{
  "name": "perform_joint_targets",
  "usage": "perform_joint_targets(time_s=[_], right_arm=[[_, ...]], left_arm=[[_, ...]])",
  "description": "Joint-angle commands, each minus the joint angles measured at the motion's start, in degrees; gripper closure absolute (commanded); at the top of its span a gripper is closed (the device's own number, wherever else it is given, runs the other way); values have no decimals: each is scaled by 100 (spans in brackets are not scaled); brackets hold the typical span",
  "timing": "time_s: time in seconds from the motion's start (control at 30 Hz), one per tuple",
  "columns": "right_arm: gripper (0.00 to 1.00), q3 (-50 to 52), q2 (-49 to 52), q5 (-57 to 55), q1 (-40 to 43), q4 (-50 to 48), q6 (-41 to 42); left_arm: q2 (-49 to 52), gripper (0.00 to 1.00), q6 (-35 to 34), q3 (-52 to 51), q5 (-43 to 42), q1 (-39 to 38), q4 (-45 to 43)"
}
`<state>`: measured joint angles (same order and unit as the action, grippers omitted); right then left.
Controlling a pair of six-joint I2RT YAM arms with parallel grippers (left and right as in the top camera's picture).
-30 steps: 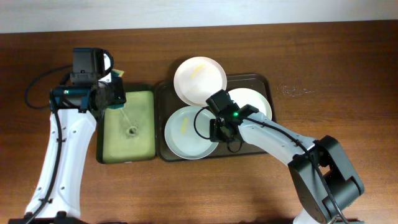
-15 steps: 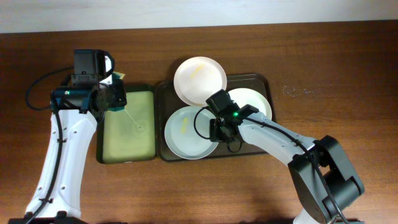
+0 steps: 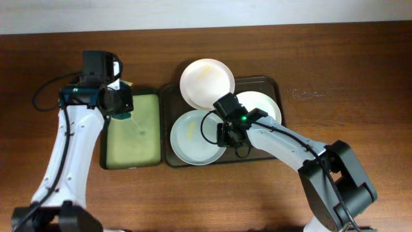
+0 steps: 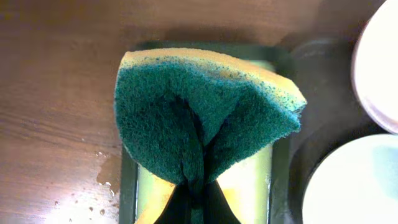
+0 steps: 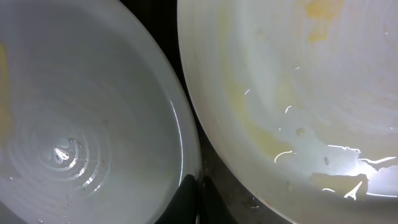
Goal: Clean dirty plates on tray and stack at the side
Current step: 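Lift the sponge with the left gripper out of the yellow tray, then scrub the pale plate held by the right gripper with the sponge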
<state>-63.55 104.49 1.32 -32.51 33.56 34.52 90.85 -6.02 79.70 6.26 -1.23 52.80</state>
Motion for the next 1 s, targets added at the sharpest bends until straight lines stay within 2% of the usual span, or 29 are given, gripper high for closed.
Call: perform_joint_targets(time_s=[0.0, 0.07, 0.13, 0.27, 0.3, 0.4, 0.53, 0.9, 0.97], right_arm=[[96, 35, 90, -96, -46, 2, 26], [96, 35, 90, -96, -46, 2, 26], [96, 35, 90, -96, -46, 2, 28], [96, 35, 90, -96, -46, 2, 26], [96, 35, 90, -96, -46, 2, 28], [96, 35, 90, -94, -46, 2, 28], [96, 35, 90, -24, -46, 22, 17], [96, 35, 90, 15, -46, 17, -20], [96, 35, 90, 15, -46, 17, -20]], left_arm=[[616, 100, -63, -28, 44, -17, 92], [999, 100, 42, -20, -538, -17, 225], [1086, 100, 50, 57, -756, -15, 363], [1086, 100, 546, 911, -2586, -210, 881], [1088, 100, 544, 922, -2695, -404, 859], [1368, 100, 249, 916, -2535, -1248, 595], [1915, 100, 28, 916, -2555, -1700, 214], [2756, 100, -94, 811, -1799, -1764, 184], [2756, 100, -236, 459, -1672, -1814, -155]])
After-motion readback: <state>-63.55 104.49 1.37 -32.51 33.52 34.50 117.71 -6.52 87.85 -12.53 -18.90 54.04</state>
